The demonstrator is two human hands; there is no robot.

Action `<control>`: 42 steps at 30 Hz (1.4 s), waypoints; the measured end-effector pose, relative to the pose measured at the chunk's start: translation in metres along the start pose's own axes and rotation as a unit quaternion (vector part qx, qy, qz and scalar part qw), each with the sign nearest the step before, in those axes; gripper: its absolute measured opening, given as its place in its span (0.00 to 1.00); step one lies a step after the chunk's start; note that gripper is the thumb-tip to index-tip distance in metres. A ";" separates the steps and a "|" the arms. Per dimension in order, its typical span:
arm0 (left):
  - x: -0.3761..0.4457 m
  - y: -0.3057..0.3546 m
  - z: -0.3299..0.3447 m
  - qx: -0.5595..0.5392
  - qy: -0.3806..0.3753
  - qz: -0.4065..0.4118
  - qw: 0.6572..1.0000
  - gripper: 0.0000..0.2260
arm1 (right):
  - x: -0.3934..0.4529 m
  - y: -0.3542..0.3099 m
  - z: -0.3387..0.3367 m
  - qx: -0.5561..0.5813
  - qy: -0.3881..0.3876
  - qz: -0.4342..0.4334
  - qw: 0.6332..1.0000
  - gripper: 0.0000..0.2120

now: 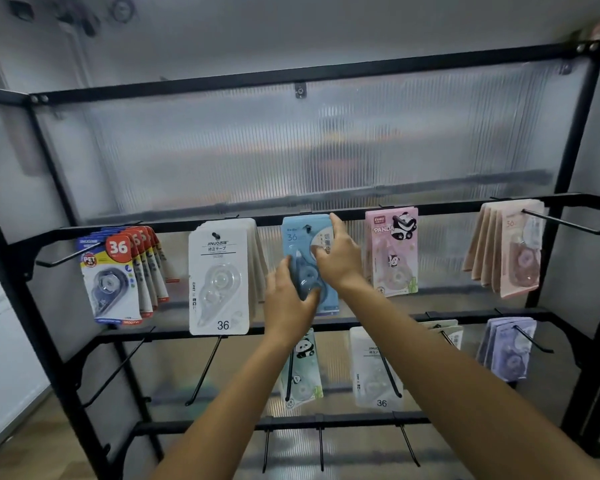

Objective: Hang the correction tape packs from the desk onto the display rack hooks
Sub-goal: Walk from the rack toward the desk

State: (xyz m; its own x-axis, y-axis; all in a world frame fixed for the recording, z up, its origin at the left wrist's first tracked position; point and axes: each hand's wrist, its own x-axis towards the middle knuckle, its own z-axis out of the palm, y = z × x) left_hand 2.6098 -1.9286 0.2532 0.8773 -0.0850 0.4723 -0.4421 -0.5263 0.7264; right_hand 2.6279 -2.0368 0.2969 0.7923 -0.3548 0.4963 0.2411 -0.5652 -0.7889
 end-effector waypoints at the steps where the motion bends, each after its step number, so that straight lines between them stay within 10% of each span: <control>1: 0.000 -0.001 0.002 0.010 -0.006 -0.001 1.000 0.33 | 0.000 0.001 0.002 -0.012 0.006 -0.002 1.000 0.30; 12: -0.030 -0.011 0.018 0.075 0.015 -0.012 0.997 0.36 | -0.047 0.022 -0.004 -0.023 0.100 -0.063 0.993 0.23; 23: -0.108 -0.037 -0.021 0.159 -0.030 -0.035 0.986 0.21 | -0.146 0.036 0.035 -0.030 -0.100 -0.102 0.989 0.11; 42: -0.353 -0.207 -0.397 0.380 0.099 -0.235 0.889 0.16 | -0.450 -0.193 0.282 0.050 -0.402 -0.217 0.888 0.13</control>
State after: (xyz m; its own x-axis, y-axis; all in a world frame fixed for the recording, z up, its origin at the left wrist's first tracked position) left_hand 2.3176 -1.4536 0.1343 0.8480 0.4067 0.3398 0.2845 -0.8903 0.3555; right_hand 2.3833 -1.5582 0.1236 0.7467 0.5492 0.3753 0.6388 -0.4349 -0.6346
